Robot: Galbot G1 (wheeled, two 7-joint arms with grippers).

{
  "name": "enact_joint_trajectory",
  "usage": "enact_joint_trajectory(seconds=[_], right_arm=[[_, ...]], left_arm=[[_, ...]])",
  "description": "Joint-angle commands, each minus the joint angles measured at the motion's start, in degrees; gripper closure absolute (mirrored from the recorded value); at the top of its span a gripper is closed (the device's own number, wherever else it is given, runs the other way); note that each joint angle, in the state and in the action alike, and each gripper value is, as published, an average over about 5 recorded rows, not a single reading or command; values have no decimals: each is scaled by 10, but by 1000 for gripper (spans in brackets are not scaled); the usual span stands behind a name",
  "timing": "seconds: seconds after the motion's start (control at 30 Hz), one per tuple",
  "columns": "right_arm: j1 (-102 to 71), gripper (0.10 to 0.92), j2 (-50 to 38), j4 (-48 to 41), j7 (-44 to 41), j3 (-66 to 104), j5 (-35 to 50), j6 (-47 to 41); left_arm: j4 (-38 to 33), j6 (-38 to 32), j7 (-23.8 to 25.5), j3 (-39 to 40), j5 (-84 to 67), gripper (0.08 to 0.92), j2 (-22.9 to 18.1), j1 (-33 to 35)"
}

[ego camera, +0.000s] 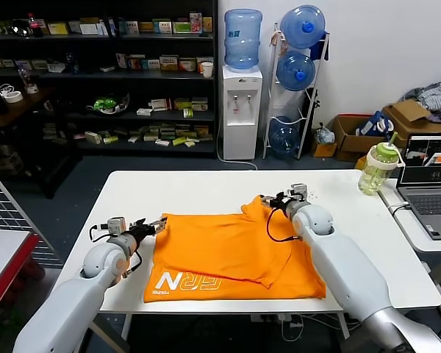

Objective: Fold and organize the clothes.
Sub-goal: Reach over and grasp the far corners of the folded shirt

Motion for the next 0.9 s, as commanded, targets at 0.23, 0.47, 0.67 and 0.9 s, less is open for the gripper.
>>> enact_joint_trajectory(seconds=[0.23, 0.47, 0.67, 0.9], right_arm=[[49, 203, 40, -100, -21, -27, -16, -1], [46, 216, 46, -118, -27, -26, -20, -2], [38, 359, 45, -115, -31, -26, -21, -4], [29, 558, 40, -100, -30, -27, -18, 0]], left_arm=[[91, -8, 26, 45, 33, 177, -22, -62], [98, -9, 25, 49, 38, 177, -27, -62], [100, -12, 26, 50, 40, 214, -29, -61], [100, -19, 28, 52, 43, 406, -32, -58]])
